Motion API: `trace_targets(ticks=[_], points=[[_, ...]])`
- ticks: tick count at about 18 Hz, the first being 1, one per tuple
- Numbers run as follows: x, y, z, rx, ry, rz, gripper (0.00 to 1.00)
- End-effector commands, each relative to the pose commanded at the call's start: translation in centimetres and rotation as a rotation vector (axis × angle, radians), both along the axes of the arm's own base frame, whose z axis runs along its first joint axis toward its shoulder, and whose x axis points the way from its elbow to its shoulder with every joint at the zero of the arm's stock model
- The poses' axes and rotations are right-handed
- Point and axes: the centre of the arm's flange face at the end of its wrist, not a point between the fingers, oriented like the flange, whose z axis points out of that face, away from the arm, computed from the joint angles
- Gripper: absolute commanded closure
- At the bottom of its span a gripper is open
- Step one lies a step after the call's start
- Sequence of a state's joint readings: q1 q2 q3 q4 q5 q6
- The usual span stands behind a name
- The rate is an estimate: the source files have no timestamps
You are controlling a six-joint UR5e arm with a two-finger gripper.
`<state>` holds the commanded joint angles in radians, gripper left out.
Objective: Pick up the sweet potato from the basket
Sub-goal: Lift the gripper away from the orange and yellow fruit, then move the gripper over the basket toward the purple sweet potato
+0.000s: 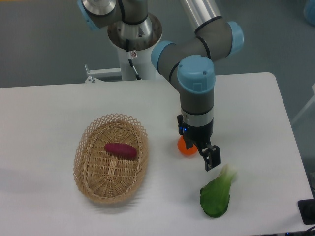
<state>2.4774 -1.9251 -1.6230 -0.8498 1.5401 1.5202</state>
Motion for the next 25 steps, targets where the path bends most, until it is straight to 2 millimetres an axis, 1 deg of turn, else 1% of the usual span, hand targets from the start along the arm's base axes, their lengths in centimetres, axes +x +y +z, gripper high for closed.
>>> trace_targets(ticks=[7,10,12,14,18,19,20,22,23,24,25], points=[[0.1,0.1,0.1,0.002,-0.002,-0.002,0.00],[0.8,0.5,-0.5,0.010,-0.020,-0.004,0.00],[1.5,1.0,-0.7,0.022,-0.040,0.053,0.00],[1.6,1.3,-0.8,0.038,-0.057,0.127,0.00],[2.8,2.3,-0.4,0.062,-0.074,0.177,0.00],[3.6,2.9,-0.1,0.074,-0.079,0.180,0.00],[4.8,3.7,-0.3,0.080,-0.093,0.188,0.00],[7.3,5.1,-0.5,0.081,-0.108,0.194,0.00],[9.0,5.8,-1.1,0.073,-0.120,0.186,0.00],[10.2,5.9,-1.6,0.060,-0.125,0.169,0.00],[10.6,5.5,-1.2,0.059,-0.115,0.146,0.00]])
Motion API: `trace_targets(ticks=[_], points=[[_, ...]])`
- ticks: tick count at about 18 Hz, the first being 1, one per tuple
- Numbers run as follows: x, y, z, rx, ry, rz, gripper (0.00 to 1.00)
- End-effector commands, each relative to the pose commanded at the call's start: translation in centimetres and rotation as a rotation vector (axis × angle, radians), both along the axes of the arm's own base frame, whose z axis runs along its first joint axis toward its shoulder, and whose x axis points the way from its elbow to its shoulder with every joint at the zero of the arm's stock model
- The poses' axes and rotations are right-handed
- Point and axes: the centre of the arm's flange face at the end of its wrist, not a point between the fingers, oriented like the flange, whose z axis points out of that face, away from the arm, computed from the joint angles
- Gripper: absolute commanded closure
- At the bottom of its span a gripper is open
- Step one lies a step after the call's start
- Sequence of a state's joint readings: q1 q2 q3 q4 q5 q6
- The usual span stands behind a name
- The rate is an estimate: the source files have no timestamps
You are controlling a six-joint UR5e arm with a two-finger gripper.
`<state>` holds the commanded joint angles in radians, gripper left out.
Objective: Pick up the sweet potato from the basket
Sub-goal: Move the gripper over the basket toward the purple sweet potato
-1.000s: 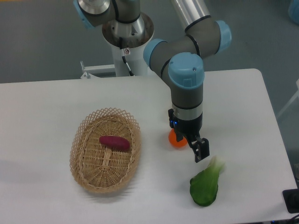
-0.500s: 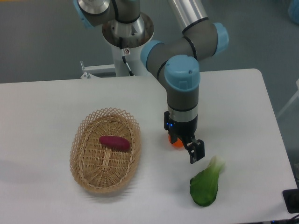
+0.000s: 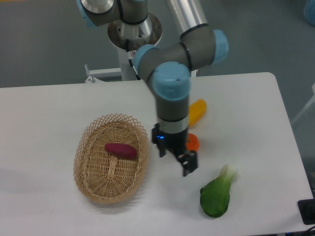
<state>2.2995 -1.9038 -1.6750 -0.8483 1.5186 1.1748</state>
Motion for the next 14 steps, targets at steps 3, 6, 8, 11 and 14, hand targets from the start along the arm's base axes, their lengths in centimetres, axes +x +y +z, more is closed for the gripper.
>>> trace_targets(ticks=[3,6,8,11,14], points=[[2.3,0.0,-1.1,-0.045,0.014,-0.156,0.00],[4.8,-0.1,-3.1,-0.087,0.002,-0.269,0.00],[5.2,-0.5,-4.0,-0.108,-0.002,-0.330,0.00],[5.8,-0.9,-5.1,-0.148,-0.031,-0.375,0.00],[6.8,-1.2,-5.7,-0.181,-0.060,-0.413,0.00]])
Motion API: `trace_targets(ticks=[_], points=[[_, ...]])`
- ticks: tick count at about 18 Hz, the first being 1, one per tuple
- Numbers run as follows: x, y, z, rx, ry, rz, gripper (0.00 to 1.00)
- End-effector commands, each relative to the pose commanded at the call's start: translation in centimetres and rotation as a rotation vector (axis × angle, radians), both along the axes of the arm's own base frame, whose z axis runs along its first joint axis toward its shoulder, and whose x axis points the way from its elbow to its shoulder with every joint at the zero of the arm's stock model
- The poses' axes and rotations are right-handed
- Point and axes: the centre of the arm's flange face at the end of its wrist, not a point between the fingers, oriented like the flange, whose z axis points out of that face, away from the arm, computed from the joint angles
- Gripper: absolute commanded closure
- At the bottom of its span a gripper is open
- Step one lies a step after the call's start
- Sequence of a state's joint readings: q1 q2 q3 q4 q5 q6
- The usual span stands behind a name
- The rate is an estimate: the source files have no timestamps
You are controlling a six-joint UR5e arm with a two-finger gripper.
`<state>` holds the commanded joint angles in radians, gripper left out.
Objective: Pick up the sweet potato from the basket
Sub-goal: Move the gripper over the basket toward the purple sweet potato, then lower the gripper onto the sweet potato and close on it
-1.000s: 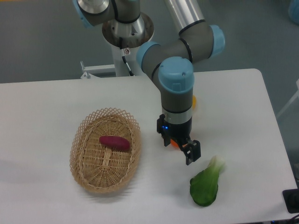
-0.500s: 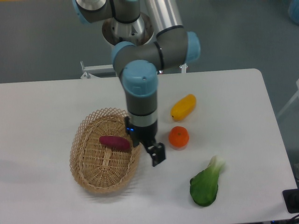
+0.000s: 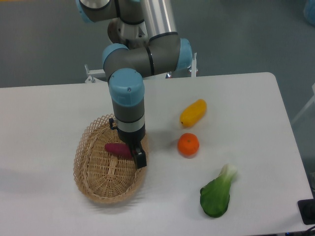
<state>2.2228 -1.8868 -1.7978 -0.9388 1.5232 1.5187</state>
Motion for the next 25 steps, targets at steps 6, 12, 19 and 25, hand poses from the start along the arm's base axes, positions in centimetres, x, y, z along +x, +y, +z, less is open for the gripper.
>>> trace_targets(ticks=[6,12,19,25], points=[[2.9,-0.2,-2.6,-0.035,-0.031,-0.023,0.00],[2.9,-0.1,-4.4,-0.060,-0.049,-0.028,0.00],[3.0,0.2,-6.4,-0.086,-0.065,-0.031,0.00],[3.0,0.2,-7.5,-0.061,-0.045,-0.029,0.05]])
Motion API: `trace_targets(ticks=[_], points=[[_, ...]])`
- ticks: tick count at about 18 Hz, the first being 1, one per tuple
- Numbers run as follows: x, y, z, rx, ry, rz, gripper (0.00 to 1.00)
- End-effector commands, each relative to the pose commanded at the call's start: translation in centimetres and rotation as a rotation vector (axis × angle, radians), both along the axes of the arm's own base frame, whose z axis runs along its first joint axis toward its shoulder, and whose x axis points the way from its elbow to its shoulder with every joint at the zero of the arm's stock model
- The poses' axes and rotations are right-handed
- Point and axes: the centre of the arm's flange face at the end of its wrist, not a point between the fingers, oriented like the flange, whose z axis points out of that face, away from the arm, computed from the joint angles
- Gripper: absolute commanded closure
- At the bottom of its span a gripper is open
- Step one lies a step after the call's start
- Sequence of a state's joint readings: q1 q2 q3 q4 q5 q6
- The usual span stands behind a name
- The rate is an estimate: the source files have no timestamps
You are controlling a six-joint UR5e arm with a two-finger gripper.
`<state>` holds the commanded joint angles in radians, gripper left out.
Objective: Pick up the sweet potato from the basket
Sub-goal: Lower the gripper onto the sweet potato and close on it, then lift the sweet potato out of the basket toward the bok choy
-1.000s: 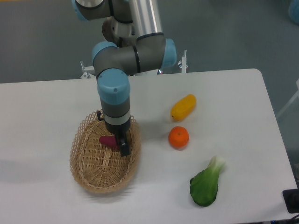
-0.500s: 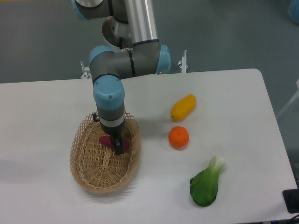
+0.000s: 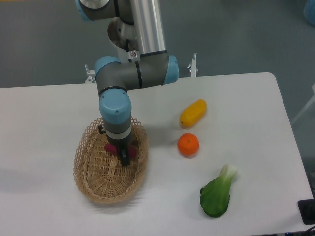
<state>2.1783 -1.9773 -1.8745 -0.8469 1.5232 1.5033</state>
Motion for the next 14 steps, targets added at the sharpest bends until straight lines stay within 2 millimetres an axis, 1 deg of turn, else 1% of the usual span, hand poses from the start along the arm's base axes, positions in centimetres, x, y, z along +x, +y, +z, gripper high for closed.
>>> trace_targets(ticks=[2,5,9,14], points=[[0.0,-0.1,-0.1,-0.004,0.003,0.000,0.20],[-0.4,-0.2,0.0,-0.021,0.036,-0.004,0.33],[-0.6,0.0,0.3,-0.018,0.042,-0.008,0.44],[-0.8,0.2,0.9,-0.008,0.049,0.000,0.51]])
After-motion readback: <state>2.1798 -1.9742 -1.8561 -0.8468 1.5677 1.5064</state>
